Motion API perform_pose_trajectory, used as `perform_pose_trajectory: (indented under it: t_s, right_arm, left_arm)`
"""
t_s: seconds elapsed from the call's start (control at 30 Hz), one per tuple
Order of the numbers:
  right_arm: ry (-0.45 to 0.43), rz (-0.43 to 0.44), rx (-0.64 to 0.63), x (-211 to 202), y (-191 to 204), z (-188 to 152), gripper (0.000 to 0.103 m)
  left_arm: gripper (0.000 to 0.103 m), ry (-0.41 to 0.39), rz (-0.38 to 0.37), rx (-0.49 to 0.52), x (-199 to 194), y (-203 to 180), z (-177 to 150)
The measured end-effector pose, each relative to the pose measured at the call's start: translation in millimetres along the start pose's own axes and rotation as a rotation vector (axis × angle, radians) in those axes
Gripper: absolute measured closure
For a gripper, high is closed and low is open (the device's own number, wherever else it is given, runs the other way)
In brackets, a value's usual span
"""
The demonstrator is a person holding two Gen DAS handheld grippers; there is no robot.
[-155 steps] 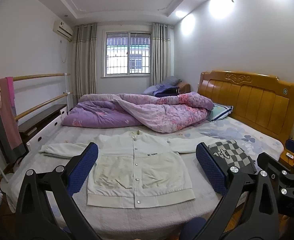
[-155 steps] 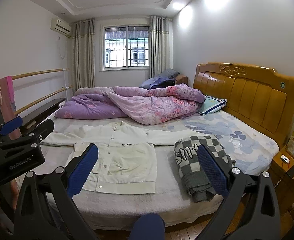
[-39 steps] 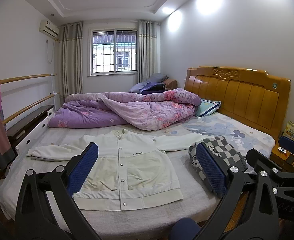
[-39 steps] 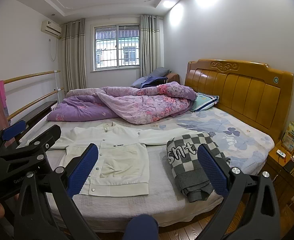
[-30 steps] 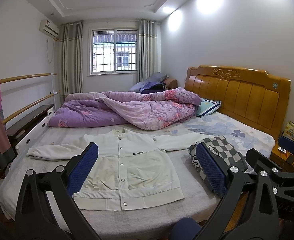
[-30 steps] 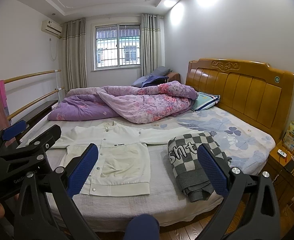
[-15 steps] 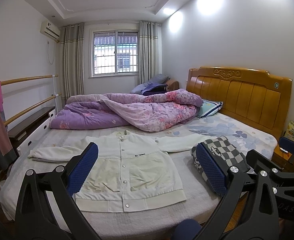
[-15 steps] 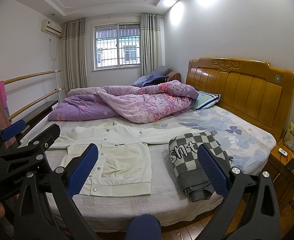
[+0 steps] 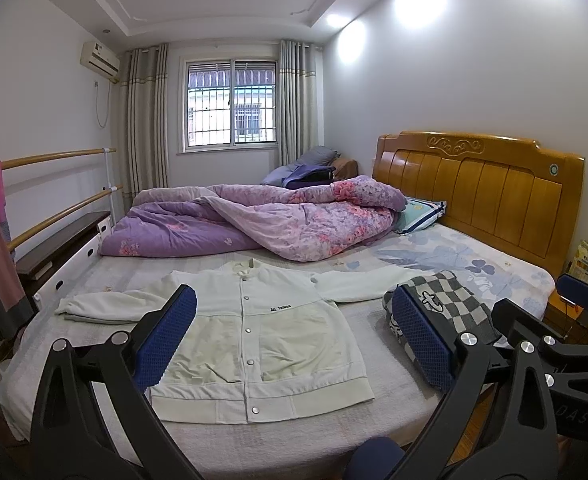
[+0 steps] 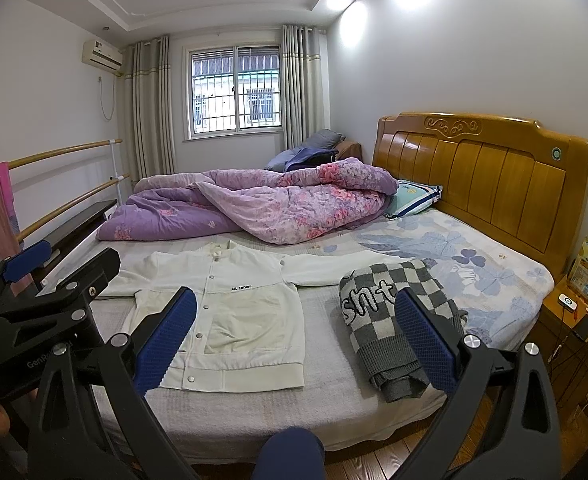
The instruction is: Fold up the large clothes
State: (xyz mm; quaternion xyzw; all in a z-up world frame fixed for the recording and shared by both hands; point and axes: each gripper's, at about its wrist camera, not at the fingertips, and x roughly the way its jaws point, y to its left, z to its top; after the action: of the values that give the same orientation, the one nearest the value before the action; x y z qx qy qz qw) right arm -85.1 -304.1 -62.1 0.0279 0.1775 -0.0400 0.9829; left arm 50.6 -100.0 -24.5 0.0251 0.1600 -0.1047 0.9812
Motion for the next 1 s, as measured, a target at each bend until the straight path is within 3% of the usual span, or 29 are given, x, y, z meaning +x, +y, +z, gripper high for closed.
perform_pose_trajectory:
  t_s: [1.0]
  right_arm:
    - [0.003,0.001,0.003,-0.1,0.1,0.4,0.007]
  left_arm:
    - [0.005,0.007,-0.001,-0.003,3.2,4.3,-2.0]
